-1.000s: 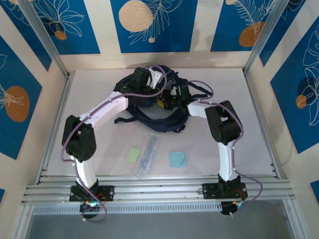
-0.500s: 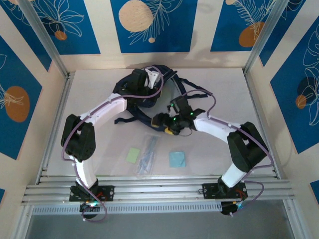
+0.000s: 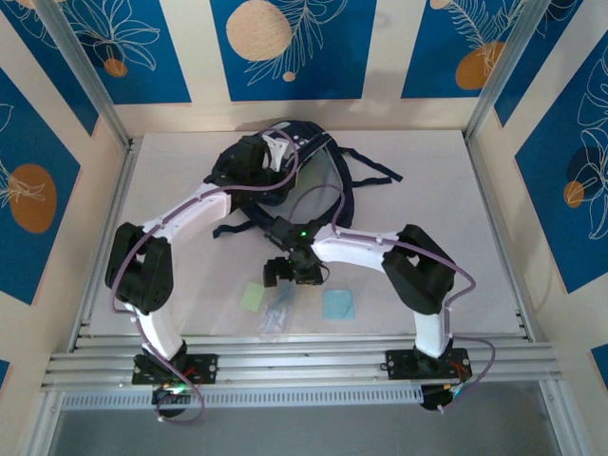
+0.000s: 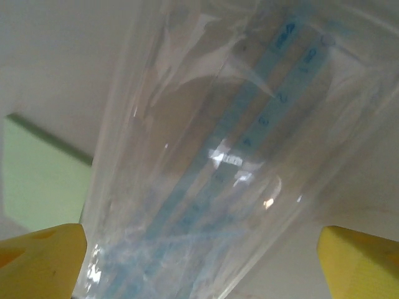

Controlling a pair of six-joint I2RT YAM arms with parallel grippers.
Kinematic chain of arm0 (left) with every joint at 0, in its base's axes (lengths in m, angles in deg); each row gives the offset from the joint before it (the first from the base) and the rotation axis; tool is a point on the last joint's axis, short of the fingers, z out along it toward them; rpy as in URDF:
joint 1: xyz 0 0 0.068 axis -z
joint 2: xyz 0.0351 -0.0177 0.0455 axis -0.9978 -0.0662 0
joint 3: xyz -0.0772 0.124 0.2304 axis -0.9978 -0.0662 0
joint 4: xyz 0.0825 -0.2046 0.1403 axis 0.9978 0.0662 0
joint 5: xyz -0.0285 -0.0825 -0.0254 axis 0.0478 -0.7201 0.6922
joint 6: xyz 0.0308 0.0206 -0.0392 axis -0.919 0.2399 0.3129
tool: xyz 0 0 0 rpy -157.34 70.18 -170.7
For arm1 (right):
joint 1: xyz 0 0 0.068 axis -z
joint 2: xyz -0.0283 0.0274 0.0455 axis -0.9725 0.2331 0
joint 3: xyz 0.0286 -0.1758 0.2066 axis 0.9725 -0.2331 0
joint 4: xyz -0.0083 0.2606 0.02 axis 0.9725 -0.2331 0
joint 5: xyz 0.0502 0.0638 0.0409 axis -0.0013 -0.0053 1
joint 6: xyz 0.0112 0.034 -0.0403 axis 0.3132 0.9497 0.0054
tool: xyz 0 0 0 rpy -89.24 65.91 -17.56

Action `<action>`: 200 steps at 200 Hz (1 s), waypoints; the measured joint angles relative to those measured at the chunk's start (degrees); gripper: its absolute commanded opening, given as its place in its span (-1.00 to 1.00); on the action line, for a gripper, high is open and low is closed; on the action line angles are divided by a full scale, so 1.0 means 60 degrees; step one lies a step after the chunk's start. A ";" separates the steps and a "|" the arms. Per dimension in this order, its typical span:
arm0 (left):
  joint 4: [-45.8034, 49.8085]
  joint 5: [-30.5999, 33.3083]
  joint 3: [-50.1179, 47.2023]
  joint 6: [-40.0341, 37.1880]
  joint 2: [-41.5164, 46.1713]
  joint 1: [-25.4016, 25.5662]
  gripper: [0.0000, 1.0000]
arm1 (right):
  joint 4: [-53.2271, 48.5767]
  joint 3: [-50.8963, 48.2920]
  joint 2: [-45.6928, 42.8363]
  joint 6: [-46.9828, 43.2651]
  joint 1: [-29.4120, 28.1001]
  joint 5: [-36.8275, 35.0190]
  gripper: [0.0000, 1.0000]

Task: Pack the student bag
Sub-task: Pick up the loose stationery from the top-center of the table.

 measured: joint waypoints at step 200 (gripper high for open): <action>-0.0084 -0.0142 -0.0189 0.0029 0.0160 -0.0164 -1.00 | -0.0397 -0.0029 0.0237 0.0911 0.0291 -0.1257 -0.63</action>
